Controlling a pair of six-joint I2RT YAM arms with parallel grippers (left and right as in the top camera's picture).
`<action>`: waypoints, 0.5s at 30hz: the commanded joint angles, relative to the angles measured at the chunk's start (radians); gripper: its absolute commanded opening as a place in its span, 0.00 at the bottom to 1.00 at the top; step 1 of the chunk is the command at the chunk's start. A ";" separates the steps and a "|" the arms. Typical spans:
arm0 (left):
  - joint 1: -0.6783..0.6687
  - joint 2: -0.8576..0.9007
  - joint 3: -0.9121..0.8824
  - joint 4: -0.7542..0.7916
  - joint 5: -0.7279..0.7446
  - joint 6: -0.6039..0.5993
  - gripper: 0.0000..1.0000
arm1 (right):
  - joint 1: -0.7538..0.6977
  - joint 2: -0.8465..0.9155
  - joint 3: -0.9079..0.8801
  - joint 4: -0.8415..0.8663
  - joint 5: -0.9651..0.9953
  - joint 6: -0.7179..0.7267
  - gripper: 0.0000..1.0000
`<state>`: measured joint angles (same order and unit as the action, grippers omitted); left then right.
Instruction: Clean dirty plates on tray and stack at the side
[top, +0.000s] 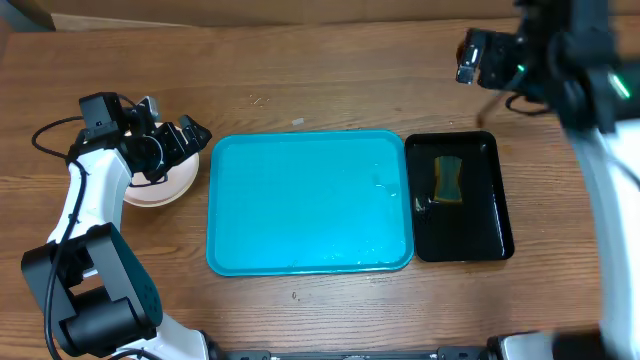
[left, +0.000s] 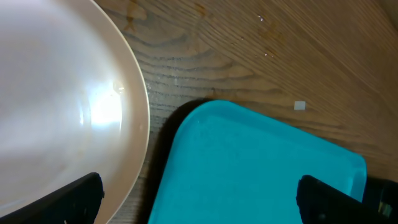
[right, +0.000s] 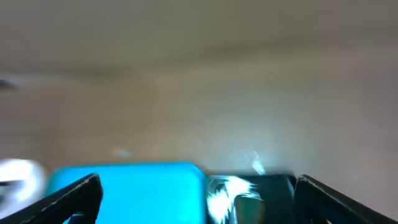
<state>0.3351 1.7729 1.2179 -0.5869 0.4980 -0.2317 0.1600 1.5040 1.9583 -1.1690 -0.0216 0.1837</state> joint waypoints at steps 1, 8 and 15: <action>-0.003 -0.028 -0.004 0.000 0.016 0.023 1.00 | 0.061 -0.218 0.011 0.016 0.005 0.007 1.00; -0.003 -0.028 -0.004 0.000 0.016 0.023 1.00 | 0.125 -0.568 -0.072 0.016 0.041 -0.009 1.00; -0.003 -0.028 -0.004 0.000 0.016 0.023 1.00 | 0.125 -0.891 -0.377 0.006 0.238 -0.008 1.00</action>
<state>0.3351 1.7729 1.2179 -0.5873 0.4984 -0.2317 0.2783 0.6926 1.7058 -1.1599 0.1127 0.1825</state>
